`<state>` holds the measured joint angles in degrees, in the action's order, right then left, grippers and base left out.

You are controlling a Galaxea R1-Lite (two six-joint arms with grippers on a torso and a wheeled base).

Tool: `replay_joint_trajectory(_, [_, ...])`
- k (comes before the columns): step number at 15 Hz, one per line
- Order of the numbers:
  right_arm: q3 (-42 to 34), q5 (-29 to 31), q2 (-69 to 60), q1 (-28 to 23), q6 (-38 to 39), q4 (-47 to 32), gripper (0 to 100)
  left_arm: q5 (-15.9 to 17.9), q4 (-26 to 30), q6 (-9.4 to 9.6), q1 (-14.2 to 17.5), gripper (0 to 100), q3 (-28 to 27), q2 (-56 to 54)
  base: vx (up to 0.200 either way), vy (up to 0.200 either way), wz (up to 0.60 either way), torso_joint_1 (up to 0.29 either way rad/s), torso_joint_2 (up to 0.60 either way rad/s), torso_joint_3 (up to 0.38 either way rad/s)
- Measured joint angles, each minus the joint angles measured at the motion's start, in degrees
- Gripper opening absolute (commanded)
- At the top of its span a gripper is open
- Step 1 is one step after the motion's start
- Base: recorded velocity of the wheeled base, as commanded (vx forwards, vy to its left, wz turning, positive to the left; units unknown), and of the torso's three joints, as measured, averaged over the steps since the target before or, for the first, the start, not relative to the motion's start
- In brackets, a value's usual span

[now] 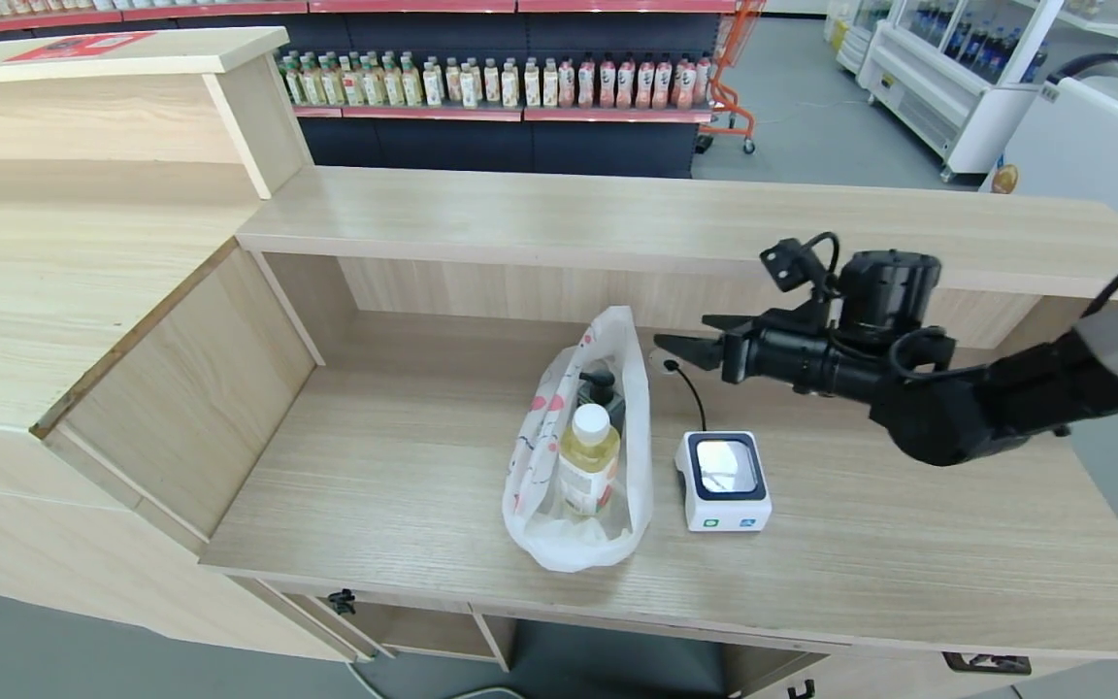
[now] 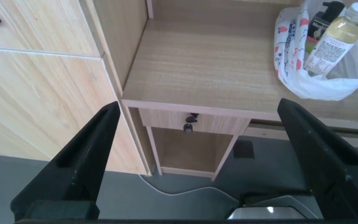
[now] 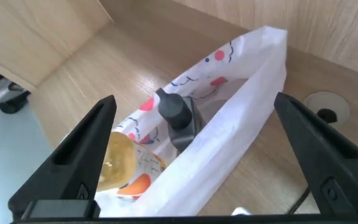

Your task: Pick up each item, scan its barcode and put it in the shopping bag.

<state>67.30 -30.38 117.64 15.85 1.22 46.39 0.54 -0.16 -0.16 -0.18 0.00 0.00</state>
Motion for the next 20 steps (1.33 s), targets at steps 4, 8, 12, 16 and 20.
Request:
replay_joint_trajectory(4, [-14.12, 0.99, -19.65, -4.52, -0.71, -7.47, 100, 0.00, 0.00, 0.00, 0.00, 100, 0.00, 0.00, 0.000, 0.000, 0.00, 0.000, 0.00, 0.000])
replay_joint_trajectory(8, [-31.84, 7.47, -40.30, -9.96, -6.08, -16.91, 100, 0.00, 0.00, 0.00, 0.00, 100, 0.00, 0.00, 0.000, 0.000, 0.00, 0.000, 0.00, 0.000])
replay_joint_trajectory(12, [-49.36, 11.31, -62.23, -15.27, -9.51, -23.39, 100, 0.00, 0.00, -0.02, 0.00, 100, 0.00, 0.00, 0.000, 0.000, 0.00, 0.000, 0.00, 0.000])
replay_joint_trajectory(16, [-59.82, 13.87, -85.18, -18.08, -10.47, -33.56, 100, 0.00, 0.00, 0.00, 0.00, 100, 0.00, 0.00, 0.000, 0.000, 0.00, 0.000, 0.00, 0.000])
replay_joint_trajectory(20, [-66.01, 14.70, -104.22, -19.94, -9.78, -43.11, 100, 0.00, 0.00, 0.00, 0.00, 100, 0.00, 0.00, 0.000, 0.000, 0.00, 0.000, 0.00, 0.000])
